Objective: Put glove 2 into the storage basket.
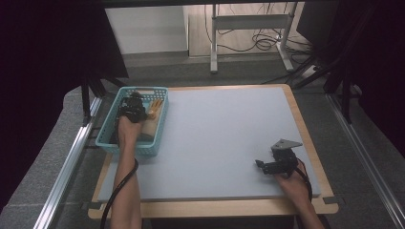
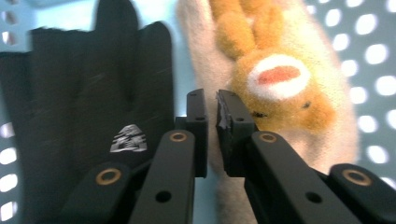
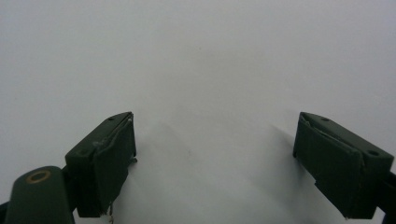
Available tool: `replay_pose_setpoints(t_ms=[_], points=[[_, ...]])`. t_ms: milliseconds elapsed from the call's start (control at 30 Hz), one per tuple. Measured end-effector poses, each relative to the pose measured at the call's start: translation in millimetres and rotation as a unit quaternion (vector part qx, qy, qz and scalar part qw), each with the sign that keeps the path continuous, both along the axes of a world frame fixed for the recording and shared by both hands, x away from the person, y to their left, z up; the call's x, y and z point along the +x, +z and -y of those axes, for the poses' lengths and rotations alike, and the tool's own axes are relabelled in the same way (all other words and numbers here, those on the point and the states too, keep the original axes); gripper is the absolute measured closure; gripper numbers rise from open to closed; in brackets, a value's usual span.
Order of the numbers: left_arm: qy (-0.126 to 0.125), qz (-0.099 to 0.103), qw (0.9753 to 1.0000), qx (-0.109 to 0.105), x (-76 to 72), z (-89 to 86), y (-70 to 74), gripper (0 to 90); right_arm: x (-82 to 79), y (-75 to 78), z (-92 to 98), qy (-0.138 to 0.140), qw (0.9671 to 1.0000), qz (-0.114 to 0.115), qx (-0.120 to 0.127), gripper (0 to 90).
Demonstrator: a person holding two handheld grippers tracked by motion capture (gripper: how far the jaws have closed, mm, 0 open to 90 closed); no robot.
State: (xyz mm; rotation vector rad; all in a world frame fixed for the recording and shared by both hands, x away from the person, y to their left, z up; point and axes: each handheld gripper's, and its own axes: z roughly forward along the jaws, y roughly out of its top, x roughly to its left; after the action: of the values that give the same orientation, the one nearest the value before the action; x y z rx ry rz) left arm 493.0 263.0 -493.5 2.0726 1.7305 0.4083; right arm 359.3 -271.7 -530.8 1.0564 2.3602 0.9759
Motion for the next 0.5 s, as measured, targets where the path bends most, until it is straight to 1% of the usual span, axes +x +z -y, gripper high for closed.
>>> replay_pose_setpoints(t_ms=[67, 133, 200, 233, 333, 433, 500], points=[[-0.001, -0.002, 1.0000, 0.005, -0.2, 0.1, 2.4, 84.4, 0.0, 0.0, 0.0, 0.000, 1.0000, 0.000, 0.000, 12.9], [0.008, 0.000, 0.9999, 0.007, -1.4, -3.7, 4.6, 80.1, 0.0, 0.0, 0.0, 0.000, 1.0000, 0.000, 0.000, 12.9], [0.018, 0.008, 0.9998, 0.006, -3.7, -8.8, 6.6, 72.5, 0.0, 0.0, 0.2, 0.001, 1.0000, 0.000, -0.001, 12.9], [0.022, 0.013, 0.9997, 0.001, -5.0, -11.0, 7.3, 70.4, 0.0, 0.0, 0.2, 0.001, 1.0000, 0.000, -0.001, 12.9], [0.025, 0.031, 0.9992, 0.000, -9.7, -17.2, 11.6, 62.9, 0.1, 0.0, 0.2, 0.001, 1.0000, 0.000, -0.001, 12.9], [0.026, 0.047, 0.9984, -0.016, -14.6, -22.3, 16.9, 57.7, 0.0, 0.0, 0.0, 0.000, 1.0000, 0.000, 0.000, 12.9], [0.025, 0.056, 0.9980, -0.018, -17.3, -23.3, 19.8, 52.1, 0.0, 0.0, 0.0, 0.000, 1.0000, 0.000, 0.000, 12.9]])
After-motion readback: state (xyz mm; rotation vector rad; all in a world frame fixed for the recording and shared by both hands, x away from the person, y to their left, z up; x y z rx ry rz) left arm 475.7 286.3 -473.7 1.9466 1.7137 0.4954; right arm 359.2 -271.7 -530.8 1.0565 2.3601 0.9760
